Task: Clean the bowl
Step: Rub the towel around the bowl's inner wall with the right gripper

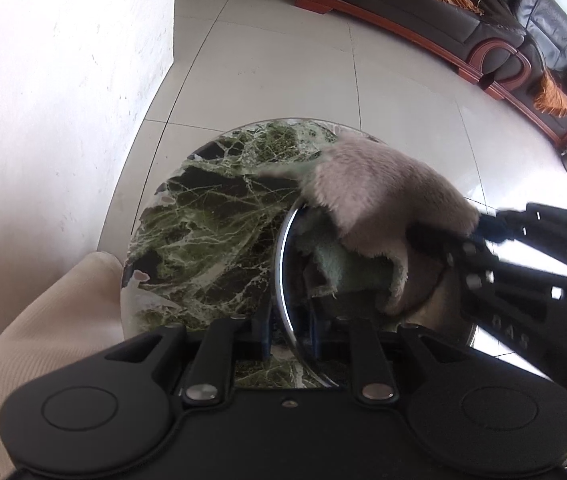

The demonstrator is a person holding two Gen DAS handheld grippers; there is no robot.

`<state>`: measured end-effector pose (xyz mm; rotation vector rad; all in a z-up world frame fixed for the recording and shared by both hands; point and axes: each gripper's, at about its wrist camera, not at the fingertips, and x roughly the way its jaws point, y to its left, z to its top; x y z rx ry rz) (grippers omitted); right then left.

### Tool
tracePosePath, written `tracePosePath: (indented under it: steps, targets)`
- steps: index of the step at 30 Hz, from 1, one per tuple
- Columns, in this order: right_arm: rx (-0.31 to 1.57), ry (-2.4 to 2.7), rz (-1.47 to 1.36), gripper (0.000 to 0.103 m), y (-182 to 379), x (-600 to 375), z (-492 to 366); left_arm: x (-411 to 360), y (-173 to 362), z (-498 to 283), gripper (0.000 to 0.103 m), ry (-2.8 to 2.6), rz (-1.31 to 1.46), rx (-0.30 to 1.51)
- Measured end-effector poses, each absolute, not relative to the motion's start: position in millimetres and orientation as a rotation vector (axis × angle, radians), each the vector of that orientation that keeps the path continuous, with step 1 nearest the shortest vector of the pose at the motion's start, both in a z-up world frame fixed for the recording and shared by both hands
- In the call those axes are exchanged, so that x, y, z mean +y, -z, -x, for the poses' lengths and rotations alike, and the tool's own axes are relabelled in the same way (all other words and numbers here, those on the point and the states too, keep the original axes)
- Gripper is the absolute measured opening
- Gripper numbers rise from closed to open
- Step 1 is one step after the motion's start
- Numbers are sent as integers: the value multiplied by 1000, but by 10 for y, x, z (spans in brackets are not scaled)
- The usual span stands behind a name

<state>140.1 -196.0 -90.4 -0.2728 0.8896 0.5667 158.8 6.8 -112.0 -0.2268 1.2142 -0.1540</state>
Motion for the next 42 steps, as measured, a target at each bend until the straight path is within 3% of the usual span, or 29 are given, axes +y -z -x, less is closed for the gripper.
tracePosePath:
  steps: [42]
  targets:
    - [942, -558, 227, 24, 945, -2095, -1272, 47, 1151, -1623, 18, 159, 178, 1205]
